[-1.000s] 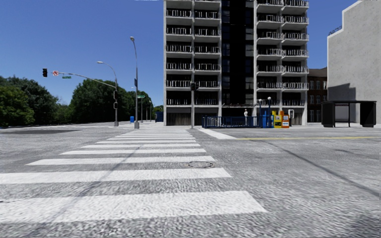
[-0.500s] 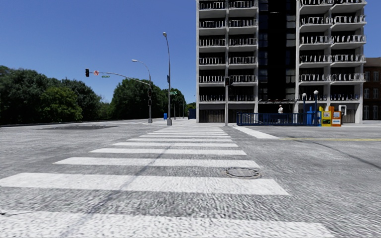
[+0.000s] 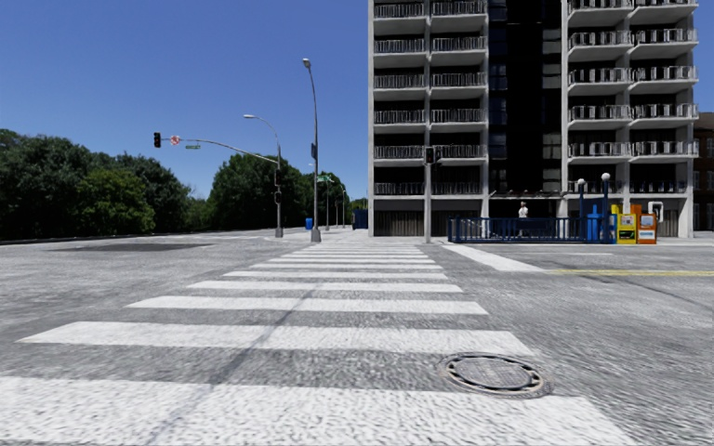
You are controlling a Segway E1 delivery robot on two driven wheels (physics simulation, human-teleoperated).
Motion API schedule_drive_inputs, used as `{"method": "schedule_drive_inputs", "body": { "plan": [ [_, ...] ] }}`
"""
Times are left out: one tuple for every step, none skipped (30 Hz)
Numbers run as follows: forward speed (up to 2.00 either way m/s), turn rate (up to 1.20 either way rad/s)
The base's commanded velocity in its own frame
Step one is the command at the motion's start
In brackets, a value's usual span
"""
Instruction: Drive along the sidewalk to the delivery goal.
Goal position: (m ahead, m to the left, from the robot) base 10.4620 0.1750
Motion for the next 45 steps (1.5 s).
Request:
{"method": "schedule_drive_inputs", "body": {
  "plan": [
    [1.57, 0.0],
    [1.58, 0.0],
    [1.58, 0.0],
    [1.58, 0.03],
    [1.59, 0.07],
    [1.59, 0.12],
    [1.59, 0.15],
    [1.59, 0.17],
    [1.59, 0.18],
    [1.59, 0.18],
    [1.59, 0.18],
    [1.59, 0.13],
    [1.59, 0.13],
    [1.59, 0.09],
    [1.59, 0.08],
    [1.59, 0.08],
    [1.59, 0.07],
    [1.59, 0.02],
    [1.59, 0.0],
    [1.6, 0.0],
    [1.64, 0.0],
    [1.67, 0.0],
    [1.71, 0.0],
    [1.74, 0.0],
    [1.77, 0.0],
    [1.78, 0.0],
    [1.78, 0.0],
    [1.78, 0.0],
    [1.78, 0.07],
    [1.78, 0.1],
    [1.78, 0.1],
    [1.78, 0.11],
    [1.78, 0.11],
    [1.78, 0.12],
    [1.78, 0.16],
    [1.78, 0.18],
    [1.78, 0.21],
    [1.78, 0.23],
    [1.78, 0.25],
    [1.78, 0.26],
    [1.78, 0.26],
    [1.78, 0.26],
    [1.78, 0.26],
    [1.78, 0.26],
    [1.78, 0.26]
  ]
}}
